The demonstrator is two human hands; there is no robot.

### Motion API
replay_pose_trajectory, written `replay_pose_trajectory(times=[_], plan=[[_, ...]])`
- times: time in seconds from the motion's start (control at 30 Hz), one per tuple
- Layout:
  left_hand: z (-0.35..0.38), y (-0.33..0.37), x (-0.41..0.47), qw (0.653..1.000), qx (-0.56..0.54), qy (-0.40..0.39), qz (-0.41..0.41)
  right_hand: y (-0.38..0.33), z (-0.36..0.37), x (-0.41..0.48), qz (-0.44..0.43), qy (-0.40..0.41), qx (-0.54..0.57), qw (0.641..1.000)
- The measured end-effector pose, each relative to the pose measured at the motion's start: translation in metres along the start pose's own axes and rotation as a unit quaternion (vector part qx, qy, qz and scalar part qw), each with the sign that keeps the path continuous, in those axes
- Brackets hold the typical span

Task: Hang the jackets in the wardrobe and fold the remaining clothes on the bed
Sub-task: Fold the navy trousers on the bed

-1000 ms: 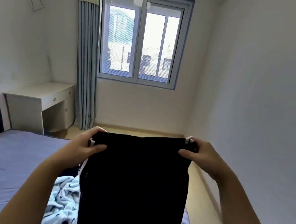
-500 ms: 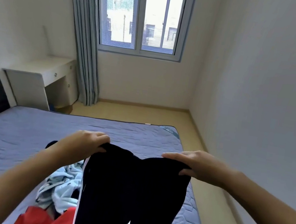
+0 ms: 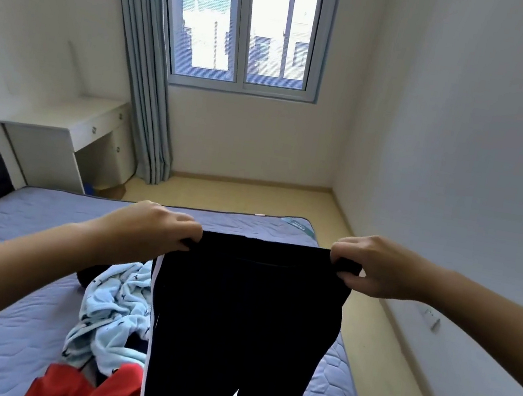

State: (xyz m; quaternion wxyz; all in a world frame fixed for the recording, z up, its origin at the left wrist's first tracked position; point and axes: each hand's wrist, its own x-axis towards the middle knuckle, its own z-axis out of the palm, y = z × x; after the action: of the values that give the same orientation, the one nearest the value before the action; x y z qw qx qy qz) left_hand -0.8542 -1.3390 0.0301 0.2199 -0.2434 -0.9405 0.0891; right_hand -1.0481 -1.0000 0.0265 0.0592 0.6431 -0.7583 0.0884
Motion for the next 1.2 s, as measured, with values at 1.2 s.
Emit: replay_pose_trajectory(times=[1.2], plan=[[0.011,0.009,0.053,0.961,0.108,-0.214,-0.14,-0.011,-0.008,0.035,0.126,-0.138,-0.037,0.982]])
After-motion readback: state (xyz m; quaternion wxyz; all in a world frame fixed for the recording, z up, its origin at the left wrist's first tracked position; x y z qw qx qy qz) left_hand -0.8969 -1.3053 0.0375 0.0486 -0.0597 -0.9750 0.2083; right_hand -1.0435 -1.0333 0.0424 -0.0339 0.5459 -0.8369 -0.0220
